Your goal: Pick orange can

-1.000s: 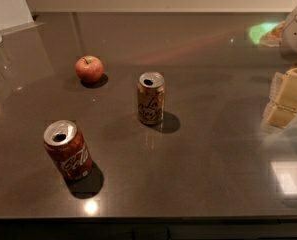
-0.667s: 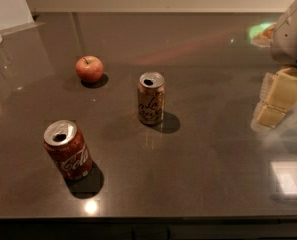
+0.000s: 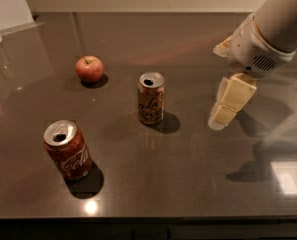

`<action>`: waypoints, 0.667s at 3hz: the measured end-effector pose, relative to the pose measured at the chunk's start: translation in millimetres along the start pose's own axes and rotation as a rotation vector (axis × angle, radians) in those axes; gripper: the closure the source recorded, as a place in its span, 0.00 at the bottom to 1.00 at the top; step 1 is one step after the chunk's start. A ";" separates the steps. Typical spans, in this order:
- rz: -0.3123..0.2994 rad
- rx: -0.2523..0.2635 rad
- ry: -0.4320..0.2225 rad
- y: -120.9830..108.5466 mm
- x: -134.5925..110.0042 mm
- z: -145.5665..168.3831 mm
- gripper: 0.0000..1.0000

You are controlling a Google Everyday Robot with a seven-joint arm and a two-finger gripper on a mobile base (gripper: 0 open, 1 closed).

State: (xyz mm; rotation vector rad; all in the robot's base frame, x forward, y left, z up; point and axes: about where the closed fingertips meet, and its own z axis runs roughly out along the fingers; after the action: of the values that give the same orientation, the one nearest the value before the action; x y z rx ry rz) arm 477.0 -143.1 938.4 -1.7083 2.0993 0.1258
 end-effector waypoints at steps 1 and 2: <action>-0.002 -0.029 -0.068 -1.1 -26.7 31.8 0.00; -0.009 -0.045 -0.120 -5.0 -49.8 57.0 0.00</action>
Offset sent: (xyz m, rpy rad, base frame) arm 0.0458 0.0950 -0.0476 0.1825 0.0095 0.0695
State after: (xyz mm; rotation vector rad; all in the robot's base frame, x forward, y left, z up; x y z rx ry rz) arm 504.5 -79.9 906.8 -1.6915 2.0156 0.2682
